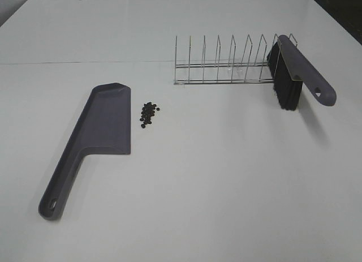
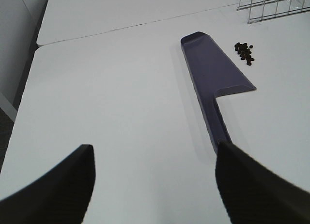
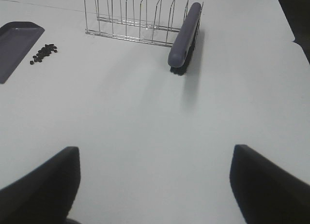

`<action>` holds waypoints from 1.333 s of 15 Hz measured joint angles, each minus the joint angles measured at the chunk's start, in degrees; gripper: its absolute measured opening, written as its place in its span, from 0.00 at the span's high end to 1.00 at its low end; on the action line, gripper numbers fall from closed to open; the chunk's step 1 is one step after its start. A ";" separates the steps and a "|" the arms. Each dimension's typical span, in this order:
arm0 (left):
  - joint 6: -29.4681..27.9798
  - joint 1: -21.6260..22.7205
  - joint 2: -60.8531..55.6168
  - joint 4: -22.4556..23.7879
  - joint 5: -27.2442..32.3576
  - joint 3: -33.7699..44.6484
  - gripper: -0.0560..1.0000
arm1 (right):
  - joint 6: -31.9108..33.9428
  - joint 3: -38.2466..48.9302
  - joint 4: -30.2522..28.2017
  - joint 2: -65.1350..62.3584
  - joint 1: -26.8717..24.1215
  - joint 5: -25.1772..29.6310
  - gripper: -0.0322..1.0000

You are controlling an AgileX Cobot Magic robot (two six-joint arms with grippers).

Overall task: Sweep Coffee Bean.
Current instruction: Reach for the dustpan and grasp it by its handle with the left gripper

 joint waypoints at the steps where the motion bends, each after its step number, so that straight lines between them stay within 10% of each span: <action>1: 0.00 0.00 0.00 0.00 0.00 0.00 0.33 | 0.00 0.00 0.00 0.00 0.00 0.00 0.28; 20: 0.00 0.00 0.00 0.00 0.00 0.00 0.33 | 0.00 0.00 0.00 0.00 0.00 0.00 0.28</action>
